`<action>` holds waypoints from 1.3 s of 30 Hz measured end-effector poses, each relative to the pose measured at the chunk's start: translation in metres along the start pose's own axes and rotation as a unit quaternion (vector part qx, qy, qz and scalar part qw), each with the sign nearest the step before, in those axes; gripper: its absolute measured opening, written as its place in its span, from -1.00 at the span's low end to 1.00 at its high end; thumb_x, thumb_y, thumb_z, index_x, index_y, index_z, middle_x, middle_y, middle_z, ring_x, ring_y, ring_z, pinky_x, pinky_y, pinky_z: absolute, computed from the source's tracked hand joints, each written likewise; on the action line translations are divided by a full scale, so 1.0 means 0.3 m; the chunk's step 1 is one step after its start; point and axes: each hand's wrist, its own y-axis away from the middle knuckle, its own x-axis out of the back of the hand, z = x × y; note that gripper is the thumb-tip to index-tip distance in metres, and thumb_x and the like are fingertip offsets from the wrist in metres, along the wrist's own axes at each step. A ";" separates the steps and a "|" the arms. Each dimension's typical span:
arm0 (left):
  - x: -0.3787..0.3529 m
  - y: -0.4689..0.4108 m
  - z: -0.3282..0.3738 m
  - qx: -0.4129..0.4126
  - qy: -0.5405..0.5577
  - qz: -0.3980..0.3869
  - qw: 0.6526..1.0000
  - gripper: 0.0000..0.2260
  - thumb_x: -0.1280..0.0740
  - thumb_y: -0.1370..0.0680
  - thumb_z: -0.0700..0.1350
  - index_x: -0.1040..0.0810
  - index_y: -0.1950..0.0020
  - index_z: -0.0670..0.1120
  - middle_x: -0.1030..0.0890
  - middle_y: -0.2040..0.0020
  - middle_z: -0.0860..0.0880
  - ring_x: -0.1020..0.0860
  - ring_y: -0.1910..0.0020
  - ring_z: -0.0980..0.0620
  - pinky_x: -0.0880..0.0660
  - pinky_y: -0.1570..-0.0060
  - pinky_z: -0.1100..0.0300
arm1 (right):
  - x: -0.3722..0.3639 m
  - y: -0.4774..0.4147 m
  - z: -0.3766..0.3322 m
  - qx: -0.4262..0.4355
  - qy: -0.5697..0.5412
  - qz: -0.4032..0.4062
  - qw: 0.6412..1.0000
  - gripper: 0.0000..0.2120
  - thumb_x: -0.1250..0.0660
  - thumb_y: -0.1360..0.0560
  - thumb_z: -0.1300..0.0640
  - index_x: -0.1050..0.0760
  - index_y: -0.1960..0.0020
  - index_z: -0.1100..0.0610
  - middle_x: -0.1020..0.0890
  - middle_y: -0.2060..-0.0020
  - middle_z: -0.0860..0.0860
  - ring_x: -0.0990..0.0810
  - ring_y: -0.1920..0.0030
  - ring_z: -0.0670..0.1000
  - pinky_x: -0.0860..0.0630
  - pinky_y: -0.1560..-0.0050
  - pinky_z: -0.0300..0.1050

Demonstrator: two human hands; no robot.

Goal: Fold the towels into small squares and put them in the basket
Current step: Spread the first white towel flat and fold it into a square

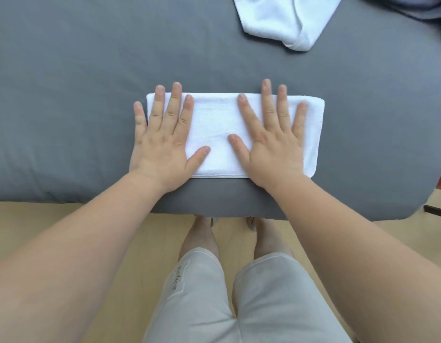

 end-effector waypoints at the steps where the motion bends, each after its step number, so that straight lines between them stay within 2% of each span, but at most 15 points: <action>1: 0.003 -0.008 -0.005 -0.004 -0.011 -0.006 1.000 -0.20 0.14 -0.56 0.40 0.30 -0.61 -0.08 0.31 -0.61 -0.08 0.27 -0.59 -0.19 0.21 -0.50 -0.32 | 0.003 0.003 0.025 -0.026 0.000 -0.002 1.000 -0.31 0.12 -0.59 -0.39 0.20 -0.63 -0.16 0.21 -0.63 0.01 0.25 -0.62 0.12 0.26 -0.56 0.28; 7: 0.012 -0.026 -0.027 -0.013 -0.016 -0.019 1.000 -0.15 0.16 -0.52 0.46 0.36 -0.59 -0.05 0.36 -0.60 -0.05 0.31 -0.58 -0.14 0.19 -0.49 -0.34 | 0.012 0.025 0.147 -0.104 -0.019 -0.011 0.994 -0.19 0.10 -0.55 -0.46 0.21 -0.64 -0.08 0.21 -0.63 0.03 0.26 -0.62 0.13 0.21 -0.56 0.31; 10: 0.023 -0.026 -0.024 -0.017 -0.014 -0.028 0.999 -0.15 0.16 -0.52 0.45 0.34 -0.60 -0.06 0.35 -0.60 -0.04 0.31 -0.58 -0.13 0.18 -0.48 -0.36 | 0.033 0.026 0.163 -0.107 0.002 -0.022 0.994 -0.19 0.13 -0.56 -0.45 0.24 -0.64 -0.03 0.25 -0.63 0.05 0.30 -0.61 0.16 0.23 -0.53 0.38; 14: 0.050 -0.008 -0.066 -0.028 -0.027 0.008 0.999 -0.15 0.12 -0.53 0.45 0.25 -0.62 -0.06 0.27 -0.63 -0.04 0.26 -0.60 -0.13 0.21 -0.47 -0.38 | 0.119 0.037 0.083 -0.058 0.031 0.013 0.998 -0.20 0.13 -0.59 -0.40 0.22 -0.64 0.04 0.24 -0.62 0.14 0.29 -0.60 0.24 0.27 -0.49 0.46; 16: 0.063 0.010 -0.094 0.011 0.029 0.051 0.998 -0.17 -0.01 -0.55 0.38 0.12 -0.63 -0.09 0.13 -0.64 -0.10 0.14 -0.61 -0.16 0.19 -0.49 -0.32 | 0.144 0.036 -0.010 0.003 0.011 0.041 0.999 -0.19 0.10 -0.59 -0.39 0.17 -0.65 0.07 0.17 -0.62 0.17 0.23 -0.61 0.27 0.27 -0.50 0.44; 17: 0.073 0.021 -0.103 0.046 0.070 0.072 0.994 -0.19 -0.09 -0.55 0.34 0.02 -0.63 -0.12 0.00 -0.63 -0.13 0.02 -0.60 -0.20 0.11 -0.50 -0.27 | 0.144 0.030 -0.060 0.030 0.001 0.049 0.998 -0.19 0.08 -0.59 -0.39 0.14 -0.65 0.08 0.14 -0.63 0.17 0.20 -0.61 0.26 0.26 -0.50 0.43; 18: 0.085 0.030 -0.110 0.088 0.111 0.093 0.986 -0.23 -0.17 -0.54 0.29 -0.10 -0.60 -0.14 -0.16 -0.59 -0.16 -0.13 -0.55 -0.24 -0.02 -0.49 -0.22 | 0.135 0.019 -0.105 0.047 -0.004 0.051 0.998 -0.18 0.07 -0.59 -0.39 0.12 -0.65 0.09 0.12 -0.63 0.16 0.19 -0.61 0.26 0.26 -0.51 0.41; 20: 0.111 0.030 -0.116 0.172 0.179 0.117 0.962 -0.36 -0.32 -0.52 0.21 -0.33 -0.48 -0.13 -0.40 -0.39 -0.14 -0.35 -0.35 -0.24 -0.27 -0.35 -0.14 | 0.097 -0.010 -0.156 0.043 -0.003 0.037 0.998 -0.17 0.08 -0.59 -0.40 0.12 -0.65 0.09 0.13 -0.63 0.14 0.20 -0.62 0.23 0.26 -0.52 0.39; 23: 0.139 0.012 -0.109 0.263 0.285 0.087 0.918 -0.57 -0.41 -0.49 0.14 -0.51 -0.26 -0.04 -0.50 -0.18 -0.02 -0.46 -0.18 -0.05 -0.41 -0.16 0.05 | 0.037 -0.031 -0.160 0.002 -0.003 0.001 1.000 -0.16 0.11 -0.59 -0.41 0.17 -0.65 0.10 0.18 -0.63 0.11 0.25 -0.61 0.20 0.25 -0.52 0.40; 26: 0.152 -0.014 -0.101 0.317 0.372 0.072 0.869 -0.64 -0.47 -0.45 0.08 -0.56 -0.18 -0.02 -0.55 -0.12 0.03 -0.52 -0.03 0.07 -0.48 -0.08 0.13 | 0.011 -0.031 -0.155 -0.003 -0.011 -0.006 1.000 -0.16 0.13 -0.58 -0.41 0.20 -0.65 0.11 0.22 -0.63 0.09 0.29 -0.61 0.19 0.28 -0.52 0.38; 28: 0.163 -0.035 -0.102 0.327 0.405 0.070 0.851 -0.73 -0.49 -0.43 0.02 -0.60 -0.08 -0.01 -0.60 0.05 0.07 -0.58 0.05 0.06 -0.56 -0.04 0.05 | 0.011 -0.037 -0.161 -0.007 -0.019 -0.005 1.000 -0.15 0.14 -0.58 -0.42 0.22 -0.65 0.10 0.23 -0.63 0.08 0.31 -0.60 0.18 0.29 -0.52 0.38; 31: 0.181 -0.056 -0.102 0.334 0.442 0.053 0.831 -0.85 -0.49 -0.42 -0.08 -0.62 0.05 -0.03 -0.60 0.22 0.14 -0.60 0.18 0.09 -0.60 0.05 0.06 | 0.002 -0.041 -0.162 -0.012 -0.023 -0.002 1.000 -0.15 0.14 -0.58 -0.42 0.23 -0.64 0.10 0.24 -0.63 0.07 0.31 -0.60 0.17 0.29 -0.52 0.37; 33: 0.186 -0.057 -0.102 0.343 0.464 0.042 0.816 -0.87 -0.50 -0.41 -0.10 -0.61 0.10 -0.04 -0.61 0.23 0.13 -0.60 0.21 0.10 -0.62 0.07 0.05 | -0.002 -0.040 -0.160 -0.011 -0.023 -0.002 1.000 -0.15 0.14 -0.58 -0.42 0.23 -0.64 0.11 0.23 -0.63 0.08 0.31 -0.60 0.18 0.28 -0.52 0.37; 36: 0.200 -0.052 -0.092 0.355 0.500 0.063 0.787 -0.88 -0.51 -0.39 -0.15 -0.60 0.16 -0.03 -0.64 0.22 0.07 -0.64 0.20 0.02 -0.64 0.08 -0.02 | -0.005 -0.044 -0.161 -0.009 -0.018 -0.007 1.000 -0.15 0.16 -0.58 -0.42 0.23 -0.64 0.11 0.23 -0.63 0.08 0.31 -0.60 0.18 0.28 -0.52 0.37; 39: 0.231 -0.037 -0.061 0.358 0.530 0.083 0.764 -0.83 -0.51 -0.40 -0.20 -0.57 0.12 -0.01 -0.66 0.21 0.04 -0.66 0.22 0.05 -0.65 0.12 0.00 | -0.004 -0.047 -0.161 -0.009 -0.018 -0.015 1.000 -0.15 0.18 -0.57 -0.42 0.25 -0.63 0.11 0.24 -0.62 0.08 0.32 -0.60 0.17 0.28 -0.52 0.37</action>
